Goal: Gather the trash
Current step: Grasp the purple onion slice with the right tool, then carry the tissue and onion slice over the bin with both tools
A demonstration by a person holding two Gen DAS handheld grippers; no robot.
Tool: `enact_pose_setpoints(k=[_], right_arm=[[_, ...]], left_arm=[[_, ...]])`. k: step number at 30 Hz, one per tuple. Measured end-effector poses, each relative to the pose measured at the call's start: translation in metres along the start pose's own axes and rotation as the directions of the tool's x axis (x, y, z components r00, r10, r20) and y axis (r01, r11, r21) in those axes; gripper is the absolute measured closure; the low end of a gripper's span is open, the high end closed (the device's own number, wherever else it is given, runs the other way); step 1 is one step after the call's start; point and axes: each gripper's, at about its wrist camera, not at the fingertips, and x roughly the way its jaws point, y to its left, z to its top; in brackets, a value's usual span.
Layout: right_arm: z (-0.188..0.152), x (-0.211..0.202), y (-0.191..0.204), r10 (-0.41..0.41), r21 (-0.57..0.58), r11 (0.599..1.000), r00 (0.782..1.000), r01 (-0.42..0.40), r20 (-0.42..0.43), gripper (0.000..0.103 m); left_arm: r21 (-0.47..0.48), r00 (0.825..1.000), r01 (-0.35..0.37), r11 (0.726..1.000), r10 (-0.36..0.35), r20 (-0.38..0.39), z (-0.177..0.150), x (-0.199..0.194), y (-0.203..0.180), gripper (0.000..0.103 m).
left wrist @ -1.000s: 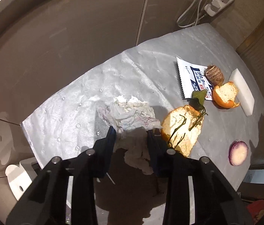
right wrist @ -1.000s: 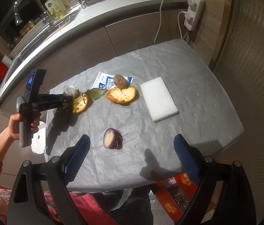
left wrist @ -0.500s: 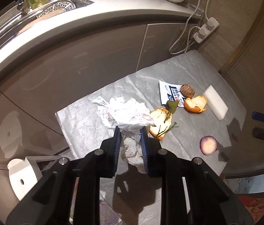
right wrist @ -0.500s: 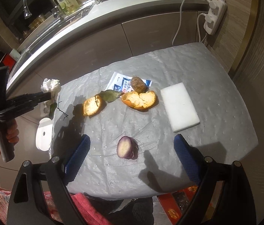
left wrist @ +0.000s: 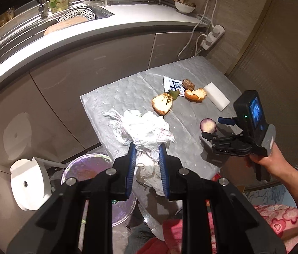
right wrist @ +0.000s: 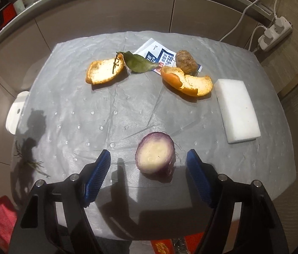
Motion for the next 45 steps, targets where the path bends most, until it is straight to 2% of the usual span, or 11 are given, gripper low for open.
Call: enact_pose_setpoints(k=[4,6,10,15,19,23,27,32,36,41,45], right_arm=[[-0.007,0.010,0.010,-0.086,-0.094,0.992,0.996,0.088,0.025,0.046],[-0.009,0.010,0.012,-0.097,-0.102,0.990,0.995,0.099,0.026,0.061],[-0.008,0.011,0.011,-0.086,-0.087,0.992,0.996,0.088,0.023,0.063],[0.002,-0.008,0.006,-0.013,0.012,1.000,0.999,0.012,0.044,0.064],[0.014,-0.044,0.021,0.060,0.032,0.997,0.993,-0.064,0.106,0.064],[0.030,-0.079,0.058,0.162,-0.020,0.987,0.975,-0.161,0.152,0.064],[0.043,-0.096,0.116,0.290,-0.107,0.955,0.943,-0.276,0.161,0.064],[0.050,-0.074,0.201,0.415,-0.222,0.893,0.906,-0.391,0.075,0.064],[0.045,-0.029,0.262,0.476,-0.236,0.849,0.878,-0.473,-0.050,0.064],[0.028,0.020,0.315,0.446,-0.251,0.845,0.881,-0.473,-0.158,0.064],[0.022,0.045,0.328,0.426,-0.222,0.857,0.881,-0.466,-0.204,0.064]], left_arm=[[-0.010,0.999,-0.034,0.999,0.034,-0.009,-0.014,-0.012,0.011,0.082],[-0.025,0.999,-0.054,0.998,0.053,-0.011,-0.020,-0.017,0.021,0.082],[-0.058,0.997,-0.074,0.996,0.073,-0.008,-0.028,-0.026,0.038,0.082],[-0.080,0.997,-0.071,0.994,0.072,0.004,-0.035,-0.034,0.051,0.082],[-0.100,0.998,-0.066,0.993,0.067,0.010,-0.041,-0.037,0.061,0.082],[-0.128,0.998,-0.066,0.990,0.068,0.010,-0.049,-0.039,0.074,0.082],[-0.167,0.997,-0.074,0.983,0.078,0.015,-0.059,-0.047,0.090,0.082],[-0.211,0.995,-0.097,0.973,0.102,0.013,-0.077,-0.062,0.109,0.082],[-0.237,0.992,-0.122,0.964,0.123,-0.009,-0.093,-0.070,0.124,0.082],[-0.255,0.987,-0.160,0.954,0.155,-0.042,-0.112,-0.071,0.139,0.082],[-0.274,0.985,-0.170,0.947,0.161,-0.058,-0.123,-0.069,0.149,0.082]])
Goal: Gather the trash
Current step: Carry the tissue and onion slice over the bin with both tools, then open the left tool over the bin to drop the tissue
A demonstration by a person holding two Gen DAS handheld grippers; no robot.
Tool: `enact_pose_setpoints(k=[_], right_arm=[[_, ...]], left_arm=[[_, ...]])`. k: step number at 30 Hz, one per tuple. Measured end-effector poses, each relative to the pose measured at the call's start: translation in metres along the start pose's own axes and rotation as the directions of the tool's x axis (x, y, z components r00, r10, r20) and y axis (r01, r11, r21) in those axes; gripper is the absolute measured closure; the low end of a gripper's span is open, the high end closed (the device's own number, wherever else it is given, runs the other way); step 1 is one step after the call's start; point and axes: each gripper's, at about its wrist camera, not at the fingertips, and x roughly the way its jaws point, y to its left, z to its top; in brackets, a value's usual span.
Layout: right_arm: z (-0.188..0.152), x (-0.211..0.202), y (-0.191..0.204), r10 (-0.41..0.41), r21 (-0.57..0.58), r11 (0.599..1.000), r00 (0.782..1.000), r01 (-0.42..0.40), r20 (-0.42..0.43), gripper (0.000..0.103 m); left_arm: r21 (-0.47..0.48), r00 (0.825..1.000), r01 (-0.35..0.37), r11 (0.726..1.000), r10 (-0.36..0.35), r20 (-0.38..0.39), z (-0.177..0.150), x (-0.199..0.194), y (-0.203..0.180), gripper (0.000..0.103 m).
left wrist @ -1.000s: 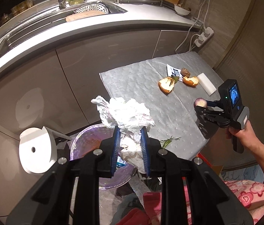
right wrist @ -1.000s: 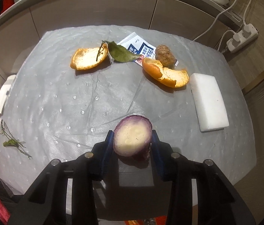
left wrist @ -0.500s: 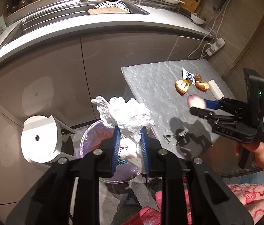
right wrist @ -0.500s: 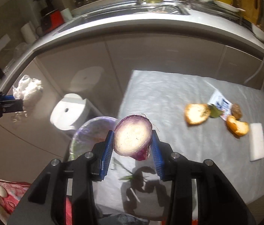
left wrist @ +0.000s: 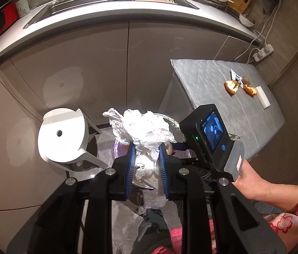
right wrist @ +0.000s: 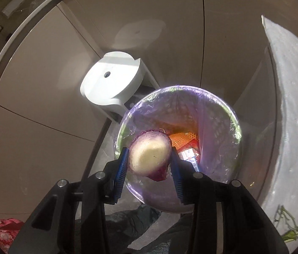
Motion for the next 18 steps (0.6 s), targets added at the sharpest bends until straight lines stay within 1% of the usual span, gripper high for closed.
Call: enact_pose_setpoints(k=[3,7,10,14,18], right_arm=[[-0.001,0.014,-0.003,-0.023,0.008,1.000,0.999,0.023,-0.022,0.064],[0.001,0.044,-0.006,-0.061,0.004,0.998,0.996,0.062,-0.070,0.063],[0.003,0.064,-0.013,-0.074,0.024,0.997,0.992,0.076,-0.101,0.063],[0.009,0.076,-0.018,-0.082,0.045,0.995,0.989,0.088,-0.120,0.063],[0.013,0.080,-0.023,-0.092,0.047,0.994,0.988,0.098,-0.127,0.063]], left_arm=[[-0.009,1.000,-0.002,1.000,0.002,-0.006,-0.003,0.003,0.004,0.082],[-0.020,1.000,0.006,1.000,-0.006,-0.008,-0.004,0.007,0.005,0.082],[-0.018,1.000,0.009,1.000,-0.009,-0.011,-0.005,0.008,0.005,0.082],[-0.020,1.000,0.006,1.000,-0.006,-0.008,-0.007,0.005,0.006,0.082],[-0.034,1.000,0.002,0.999,-0.002,0.010,-0.011,-0.004,0.011,0.082]])
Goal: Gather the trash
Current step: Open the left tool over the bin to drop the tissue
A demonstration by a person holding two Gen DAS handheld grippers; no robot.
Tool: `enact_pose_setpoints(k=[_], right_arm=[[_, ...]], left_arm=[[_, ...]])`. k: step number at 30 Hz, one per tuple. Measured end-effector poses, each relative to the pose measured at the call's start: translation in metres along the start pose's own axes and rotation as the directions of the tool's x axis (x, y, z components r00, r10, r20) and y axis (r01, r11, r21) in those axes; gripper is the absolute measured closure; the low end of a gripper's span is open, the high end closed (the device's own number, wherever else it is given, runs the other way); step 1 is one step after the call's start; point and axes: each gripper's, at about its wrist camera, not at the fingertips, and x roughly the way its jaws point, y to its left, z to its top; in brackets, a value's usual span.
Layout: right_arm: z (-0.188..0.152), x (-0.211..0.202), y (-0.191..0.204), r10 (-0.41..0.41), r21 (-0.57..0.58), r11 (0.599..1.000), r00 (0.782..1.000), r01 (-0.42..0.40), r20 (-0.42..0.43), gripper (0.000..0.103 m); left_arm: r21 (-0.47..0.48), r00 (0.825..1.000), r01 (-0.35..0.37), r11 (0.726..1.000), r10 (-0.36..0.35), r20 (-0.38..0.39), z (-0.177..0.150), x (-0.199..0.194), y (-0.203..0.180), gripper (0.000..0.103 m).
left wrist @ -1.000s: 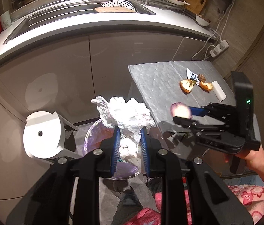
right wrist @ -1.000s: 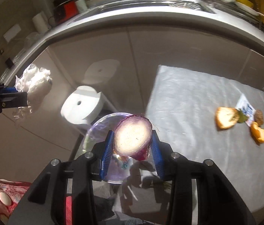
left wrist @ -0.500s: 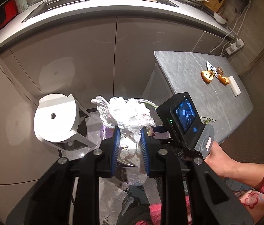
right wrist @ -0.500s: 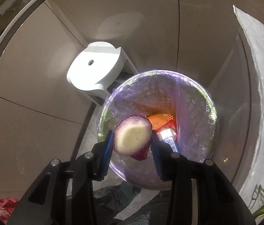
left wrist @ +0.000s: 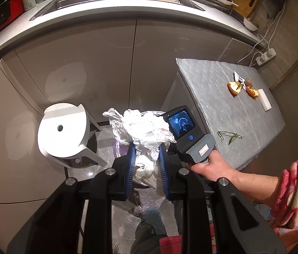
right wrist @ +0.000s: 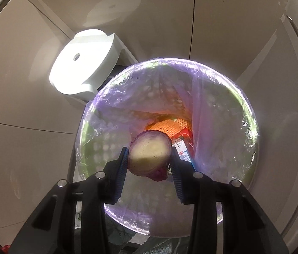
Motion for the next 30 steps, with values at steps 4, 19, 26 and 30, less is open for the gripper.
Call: enact_pose_setpoints(k=[4,19,26,30], right_arm=[[0.003,-0.010,-0.002,0.003,0.001,1.000,1.000,-0.003,0.026,0.063],[-0.012,-0.155,-0.024,-0.015,0.025,1.000,0.958,0.009,0.287,0.063],[-0.014,-0.193,-0.035,-0.043,0.035,0.999,0.938,0.033,0.343,0.063],[-0.016,-0.204,-0.039,-0.055,0.028,0.998,0.933,0.049,0.355,0.063]], left_arm=[[0.000,1.000,-0.002,1.000,0.002,0.008,-0.003,-0.004,0.001,0.082],[0.078,0.993,0.089,0.993,-0.083,-0.078,-0.009,0.072,-0.007,0.082],[0.140,0.970,0.145,0.979,-0.113,-0.215,-0.019,0.171,-0.021,0.082],[0.175,0.950,0.168,0.970,-0.112,-0.293,-0.027,0.225,-0.034,0.082]])
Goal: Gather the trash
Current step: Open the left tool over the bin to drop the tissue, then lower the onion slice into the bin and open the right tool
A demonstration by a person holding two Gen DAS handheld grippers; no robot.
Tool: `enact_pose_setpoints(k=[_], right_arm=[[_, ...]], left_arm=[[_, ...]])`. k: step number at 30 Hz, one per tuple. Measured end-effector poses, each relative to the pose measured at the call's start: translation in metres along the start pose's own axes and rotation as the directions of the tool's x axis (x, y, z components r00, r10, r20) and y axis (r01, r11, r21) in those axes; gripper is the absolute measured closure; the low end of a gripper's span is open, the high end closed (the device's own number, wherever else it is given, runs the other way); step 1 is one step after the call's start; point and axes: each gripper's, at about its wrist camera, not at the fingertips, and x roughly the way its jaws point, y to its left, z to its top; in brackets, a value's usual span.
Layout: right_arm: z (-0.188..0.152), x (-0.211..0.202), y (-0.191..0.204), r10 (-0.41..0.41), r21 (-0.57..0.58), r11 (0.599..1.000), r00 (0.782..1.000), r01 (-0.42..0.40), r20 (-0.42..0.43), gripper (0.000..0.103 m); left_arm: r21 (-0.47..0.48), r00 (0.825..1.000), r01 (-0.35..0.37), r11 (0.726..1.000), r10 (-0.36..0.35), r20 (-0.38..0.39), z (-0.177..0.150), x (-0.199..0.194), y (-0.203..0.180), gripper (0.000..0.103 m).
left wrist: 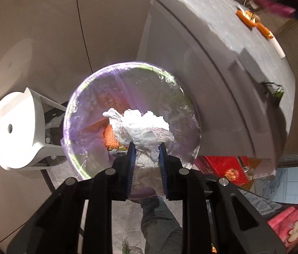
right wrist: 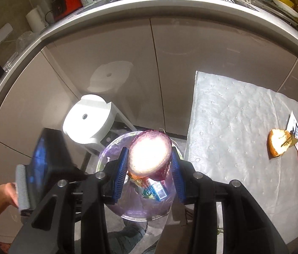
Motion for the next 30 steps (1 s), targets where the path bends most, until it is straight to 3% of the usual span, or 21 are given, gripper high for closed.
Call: enact_pose_setpoints(k=[5,7,9,11,14,23,30], right_arm=[[-0.002,-0.006,-0.003,-0.001,-0.007,1.000,1.000,0.001,0.003,0.063],[-0.003,-0.007,-0.003,0.001,-0.011,1.000,1.000,-0.001,0.003,0.063],[-0.003,-0.008,-0.003,-0.002,-0.017,1.000,1.000,0.003,0.005,0.063],[-0.005,-0.009,-0.002,-0.005,-0.024,1.000,1.000,0.005,0.005,0.063],[-0.007,-0.009,0.000,-0.001,-0.027,1.000,1.000,0.001,0.002,0.063],[-0.010,-0.008,0.007,0.009,-0.045,0.999,1.000,-0.009,-0.005,0.063],[-0.009,0.002,0.021,0.040,-0.068,0.997,0.999,-0.041,-0.013,0.063]], left_arm=[[0.016,0.996,0.011,1.000,-0.009,-0.087,0.004,0.051,-0.003,0.082],[0.019,0.994,0.007,1.000,-0.005,-0.105,0.006,0.061,-0.004,0.077],[0.024,0.993,0.025,0.999,-0.022,-0.118,0.007,0.065,-0.007,0.049],[0.033,0.995,0.015,0.999,-0.012,-0.103,0.008,0.065,-0.011,0.031],[0.043,0.996,0.015,0.999,-0.011,-0.089,0.010,0.062,-0.014,0.021],[0.035,0.998,0.008,0.999,-0.006,-0.057,0.019,0.048,-0.011,0.019],[-0.010,0.998,-0.053,0.999,0.053,-0.023,-0.004,0.001,0.004,0.019]])
